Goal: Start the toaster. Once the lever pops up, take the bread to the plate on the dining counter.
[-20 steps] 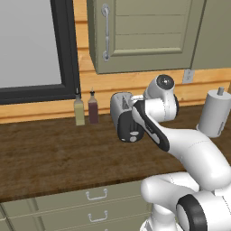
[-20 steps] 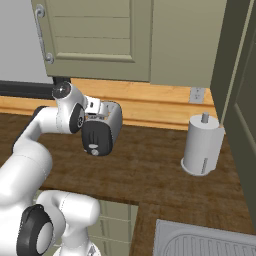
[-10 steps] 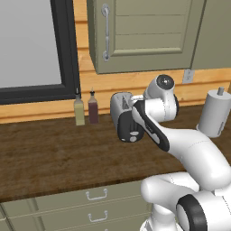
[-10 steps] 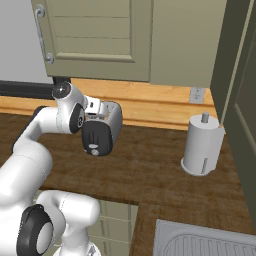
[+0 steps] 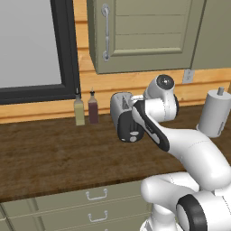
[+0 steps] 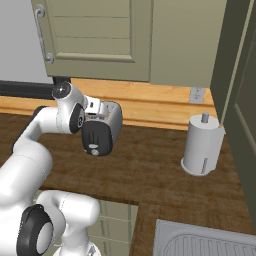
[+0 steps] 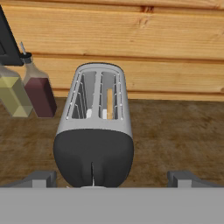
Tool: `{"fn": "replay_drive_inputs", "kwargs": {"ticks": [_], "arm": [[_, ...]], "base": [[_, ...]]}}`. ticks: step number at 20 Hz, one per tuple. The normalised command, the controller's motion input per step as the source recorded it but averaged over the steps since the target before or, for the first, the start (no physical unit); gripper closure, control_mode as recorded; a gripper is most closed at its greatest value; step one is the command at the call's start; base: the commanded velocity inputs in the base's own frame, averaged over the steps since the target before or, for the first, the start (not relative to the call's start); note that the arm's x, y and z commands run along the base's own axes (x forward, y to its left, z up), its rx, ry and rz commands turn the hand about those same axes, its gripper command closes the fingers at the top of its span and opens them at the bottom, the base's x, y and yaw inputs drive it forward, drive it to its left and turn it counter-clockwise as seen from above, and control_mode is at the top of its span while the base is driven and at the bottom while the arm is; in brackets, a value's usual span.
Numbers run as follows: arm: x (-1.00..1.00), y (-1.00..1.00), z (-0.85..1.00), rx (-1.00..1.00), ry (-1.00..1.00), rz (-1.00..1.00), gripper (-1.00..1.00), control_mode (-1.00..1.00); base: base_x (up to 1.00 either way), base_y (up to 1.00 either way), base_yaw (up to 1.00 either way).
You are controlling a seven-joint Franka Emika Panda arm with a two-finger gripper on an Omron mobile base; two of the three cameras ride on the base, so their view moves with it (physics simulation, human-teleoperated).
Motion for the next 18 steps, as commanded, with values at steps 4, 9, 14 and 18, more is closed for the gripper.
{"fn": "replay_drive_inputs", "kwargs": {"ticks": [4,9,14,18], "arm": [[0.00,0.00,0.00,0.00,0.00,0.00,-1.00,-1.00],[0.00,0.00,0.00,0.00,0.00,0.00,-1.00,-1.00],[0.00,0.00,0.00,0.00,0.00,0.00,-1.00,-1.00],[0.00,0.00,0.00,0.00,0.00,0.00,-1.00,-1.00]], "base": [[0.00,0.00,0.00],[0.00,0.00,0.00],[0.00,0.00,0.00],[0.00,0.00,0.00]]}}
